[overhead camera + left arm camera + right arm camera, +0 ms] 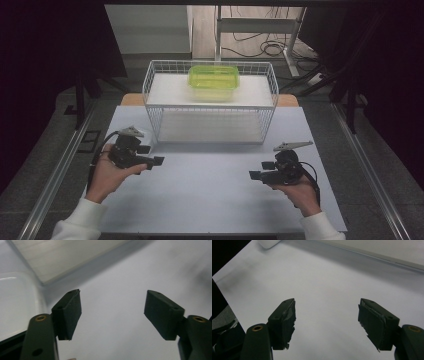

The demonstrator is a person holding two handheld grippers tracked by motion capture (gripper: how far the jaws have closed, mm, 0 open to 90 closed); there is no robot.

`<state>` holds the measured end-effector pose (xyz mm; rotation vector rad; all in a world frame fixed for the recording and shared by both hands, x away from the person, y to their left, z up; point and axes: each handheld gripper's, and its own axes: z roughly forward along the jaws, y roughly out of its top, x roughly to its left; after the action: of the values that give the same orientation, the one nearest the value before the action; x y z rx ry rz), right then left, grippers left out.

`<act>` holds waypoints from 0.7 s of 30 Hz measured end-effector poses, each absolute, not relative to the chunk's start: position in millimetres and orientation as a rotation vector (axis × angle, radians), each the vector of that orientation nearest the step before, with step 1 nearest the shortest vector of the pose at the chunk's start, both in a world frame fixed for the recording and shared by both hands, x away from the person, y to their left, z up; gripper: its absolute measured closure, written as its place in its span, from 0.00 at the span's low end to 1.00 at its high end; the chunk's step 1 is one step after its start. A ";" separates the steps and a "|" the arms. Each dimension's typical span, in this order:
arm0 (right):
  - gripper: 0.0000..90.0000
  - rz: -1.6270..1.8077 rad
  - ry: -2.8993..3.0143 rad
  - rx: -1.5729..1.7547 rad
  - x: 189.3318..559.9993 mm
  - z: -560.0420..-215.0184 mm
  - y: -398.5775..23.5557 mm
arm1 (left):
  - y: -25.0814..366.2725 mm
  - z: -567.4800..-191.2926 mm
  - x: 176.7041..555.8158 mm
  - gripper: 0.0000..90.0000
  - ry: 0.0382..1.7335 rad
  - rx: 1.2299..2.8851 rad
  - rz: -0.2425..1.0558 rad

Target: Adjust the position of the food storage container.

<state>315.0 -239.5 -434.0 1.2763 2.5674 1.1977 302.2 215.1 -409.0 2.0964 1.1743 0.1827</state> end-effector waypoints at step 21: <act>0.34 1.189 2.567 1.282 322.3 -434.2 -237.7 | 316.3 -414.9 387.2 0.65 1.546 2.080 0.213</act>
<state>322.3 -237.7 -434.2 1.2816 2.5673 1.1894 387.2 316.3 -414.9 2.0802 1.5459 0.2127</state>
